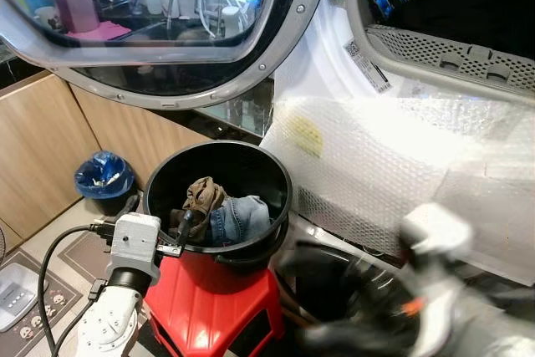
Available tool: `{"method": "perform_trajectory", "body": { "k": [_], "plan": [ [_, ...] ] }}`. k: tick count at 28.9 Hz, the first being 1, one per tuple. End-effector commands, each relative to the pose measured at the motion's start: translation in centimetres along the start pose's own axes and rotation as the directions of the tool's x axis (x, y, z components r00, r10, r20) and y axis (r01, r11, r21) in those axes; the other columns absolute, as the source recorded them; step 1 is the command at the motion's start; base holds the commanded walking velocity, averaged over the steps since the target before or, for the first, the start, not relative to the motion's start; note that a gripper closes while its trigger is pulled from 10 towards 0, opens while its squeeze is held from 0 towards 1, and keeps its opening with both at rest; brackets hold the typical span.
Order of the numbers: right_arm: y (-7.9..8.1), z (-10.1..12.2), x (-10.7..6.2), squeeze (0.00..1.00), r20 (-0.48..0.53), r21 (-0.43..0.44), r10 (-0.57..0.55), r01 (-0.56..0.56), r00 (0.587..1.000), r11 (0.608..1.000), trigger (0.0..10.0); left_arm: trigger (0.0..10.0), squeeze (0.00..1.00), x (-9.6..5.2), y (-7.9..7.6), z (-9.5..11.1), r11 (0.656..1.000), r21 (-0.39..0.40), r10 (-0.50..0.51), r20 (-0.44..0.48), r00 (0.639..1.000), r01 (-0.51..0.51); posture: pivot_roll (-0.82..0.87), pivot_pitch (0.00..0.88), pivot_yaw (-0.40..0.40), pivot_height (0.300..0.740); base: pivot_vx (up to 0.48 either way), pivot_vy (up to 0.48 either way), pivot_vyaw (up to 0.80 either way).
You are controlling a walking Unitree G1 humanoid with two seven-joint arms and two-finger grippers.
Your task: Clothes washing
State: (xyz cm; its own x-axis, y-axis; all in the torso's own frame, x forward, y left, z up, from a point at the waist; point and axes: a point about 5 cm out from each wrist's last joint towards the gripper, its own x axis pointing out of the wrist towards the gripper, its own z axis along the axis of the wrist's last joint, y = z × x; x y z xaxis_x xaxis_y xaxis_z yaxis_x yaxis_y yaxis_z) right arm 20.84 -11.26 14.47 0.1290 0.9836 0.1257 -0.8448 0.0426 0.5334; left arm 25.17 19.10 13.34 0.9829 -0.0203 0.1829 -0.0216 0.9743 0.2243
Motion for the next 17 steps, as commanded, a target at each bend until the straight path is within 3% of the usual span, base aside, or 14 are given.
{"method": "perform_trajectory", "body": {
  "k": [1, 3, 4, 5, 7, 8, 9, 12, 14, 15, 16, 17],
  "plan": [
    [-4.3, -2.1, -1.5, 0.00, 0.022, 0.045, -0.309, 0.308, 0.951, 0.950, 10.0, 10.0, 0.00, -0.3, 0.4, 0.2, 1.000, 0.006, 0.012, 0.006, 1.000, -0.012, 0.07, 0.139, 0.003, 0.740, 0.000, 0.000, 0.00],
    [-7.1, -3.6, -2.9, 0.00, 0.067, 0.137, -0.493, 0.481, 0.868, 0.866, 10.0, 10.0, 0.00, -0.3, 0.6, 0.5, 1.000, 0.010, 0.019, 0.013, 1.000, -0.020, 0.08, 0.143, -0.001, 0.740, 0.000, 0.000, 0.00],
    [-8.7, -3.8, -4.1, 0.00, 0.142, 0.229, -0.610, 0.573, 0.780, 0.787, 10.0, 10.0, 0.00, -0.3, 0.8, 0.9, 1.000, 0.015, 0.021, 0.028, 0.999, -0.022, 0.08, 0.143, -0.001, 0.740, 0.000, 0.000, 0.00],
    [-9.6, -3.8, -4.9, 0.00, 0.184, 0.298, -0.674, 0.613, 0.715, 0.732, 10.0, 10.0, 0.00, -0.3, 0.9, 1.3, 1.000, 0.019, 0.022, 0.038, 0.999, -0.022, 0.08, 0.143, -0.001, 0.740, 0.000, 0.000, 0.00],
    [-11.5, -4.4, -7.2, 0.00, 0.232, 0.419, -0.830, 0.718, 0.507, 0.556, 10.0, 10.0, 0.00, -0.1, 1.2, 2.4, 0.999, 0.027, 0.021, 0.071, 0.997, -0.023, 0.09, 0.145, -0.001, 0.740, 0.000, 0.000, 0.00],
    [-12.0, -4.9, -8.1, 0.00, 0.223, 0.451, -0.875, 0.751, 0.430, 0.483, 10.0, 10.0, 0.00, 0.0, 1.3, 2.8, 0.999, 0.030, 0.019, 0.083, 0.996, -0.021, 0.09, 0.139, -0.001, 0.740, 0.000, 0.000, 0.00],
    [-12.5, -5.8, -9.2, 0.00, 0.177, 0.469, -0.928, 0.801, 0.329, 0.373, 10.0, 10.0, 0.00, 0.0, 1.4, 3.2, 0.999, 0.033, 0.014, 0.093, 0.996, -0.018, 0.09, 0.139, -0.001, 0.740, 0.000, 0.000, 0.00],
    [-12.8, -8.8, -11.6, 0.00, 0.021, 0.425, -0.995, 0.900, 0.097, 0.097, 10.0, 10.0, 0.00, 0.3, 1.6, 3.8, 0.999, 0.035, -0.002, 0.100, 0.995, -0.001, 0.10, 0.134, 0.000, 0.740, 0.000, 0.000, 0.00],
    [-12.5, -12.1, -12.4, 0.00, -0.113, 0.378, -0.993, 0.924, -0.009, -0.052, 10.0, 10.0, 0.00, 1.0, 2.0, 3.7, 0.999, 0.044, -0.023, 0.060, 0.998, 0.020, 0.11, 0.130, -0.003, 0.740, 0.000, 0.000, 0.00],
    [-12.3, -12.9, -12.5, 0.00, -0.143, 0.352, -0.989, 0.933, -0.026, -0.076, 10.0, 10.0, 0.00, 1.3, 2.1, 3.5, 0.998, 0.049, -0.039, 0.026, 0.999, 0.038, 0.12, 0.130, -0.006, 0.740, 0.000, 0.000, 0.00],
    [-11.9, -14.5, -12.4, 0.00, -0.204, 0.302, -0.977, 0.946, -0.055, -0.117, 10.0, 10.0, 0.00, 1.6, 2.4, 1.9, 0.995, 0.045, -0.087, -0.124, 0.988, 0.093, 0.12, 0.127, -0.005, 0.740, 0.000, 0.000, 0.00],
    [-11.7, -14.9, -12.4, 0.00, -0.225, 0.286, -0.972, 0.949, -0.064, -0.129, 10.0, 10.0, 0.00, 1.6, 2.4, 1.1, 0.993, 0.025, -0.107, -0.190, 0.976, 0.114, 0.12, 0.127, -0.005, 0.740, 0.000, 0.000, 0.00]
  ]
}}
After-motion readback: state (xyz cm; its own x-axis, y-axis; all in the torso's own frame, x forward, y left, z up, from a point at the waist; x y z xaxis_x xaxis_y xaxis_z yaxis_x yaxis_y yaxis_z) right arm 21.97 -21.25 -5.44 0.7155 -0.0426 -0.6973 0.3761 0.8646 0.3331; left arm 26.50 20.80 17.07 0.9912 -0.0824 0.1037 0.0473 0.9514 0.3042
